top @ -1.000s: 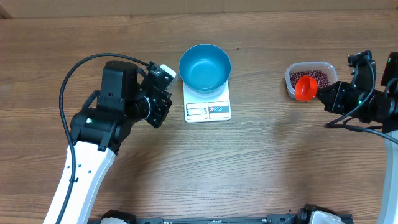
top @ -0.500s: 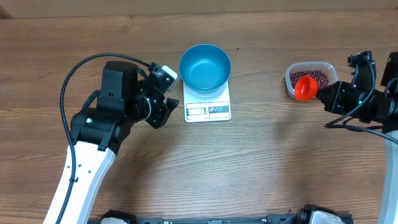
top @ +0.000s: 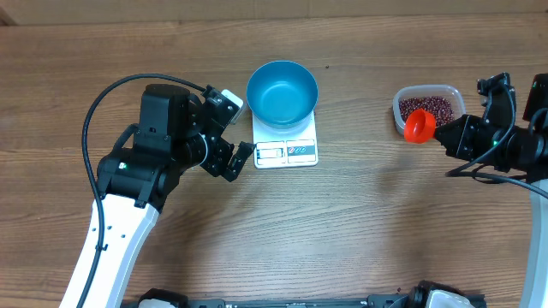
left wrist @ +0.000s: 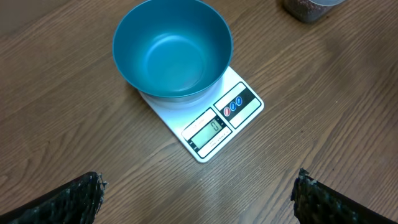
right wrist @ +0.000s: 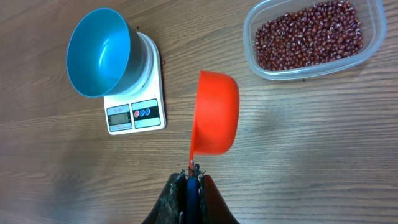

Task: Scoop item into bowl and weigh 150g on scale

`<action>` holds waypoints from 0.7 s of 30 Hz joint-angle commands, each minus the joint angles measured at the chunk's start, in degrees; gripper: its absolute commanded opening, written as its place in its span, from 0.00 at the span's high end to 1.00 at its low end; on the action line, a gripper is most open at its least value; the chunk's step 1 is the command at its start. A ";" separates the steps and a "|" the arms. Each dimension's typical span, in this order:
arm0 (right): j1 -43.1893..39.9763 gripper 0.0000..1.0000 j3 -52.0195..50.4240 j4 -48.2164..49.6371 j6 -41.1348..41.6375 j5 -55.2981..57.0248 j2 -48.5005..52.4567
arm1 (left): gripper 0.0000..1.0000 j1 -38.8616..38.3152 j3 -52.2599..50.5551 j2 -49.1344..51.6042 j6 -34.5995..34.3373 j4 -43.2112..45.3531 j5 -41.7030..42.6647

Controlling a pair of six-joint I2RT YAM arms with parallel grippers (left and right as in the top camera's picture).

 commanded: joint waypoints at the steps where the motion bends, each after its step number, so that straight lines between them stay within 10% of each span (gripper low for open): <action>1: -0.17 0.96 0.94 0.15 -0.07 -0.31 -0.35 | 0.00 0.22 1.01 -0.63 -0.35 0.33 0.94; 21: -0.17 0.96 0.94 1.46 -0.07 -0.28 -0.35 | 0.00 0.28 1.03 -0.63 0.20 3.54 0.26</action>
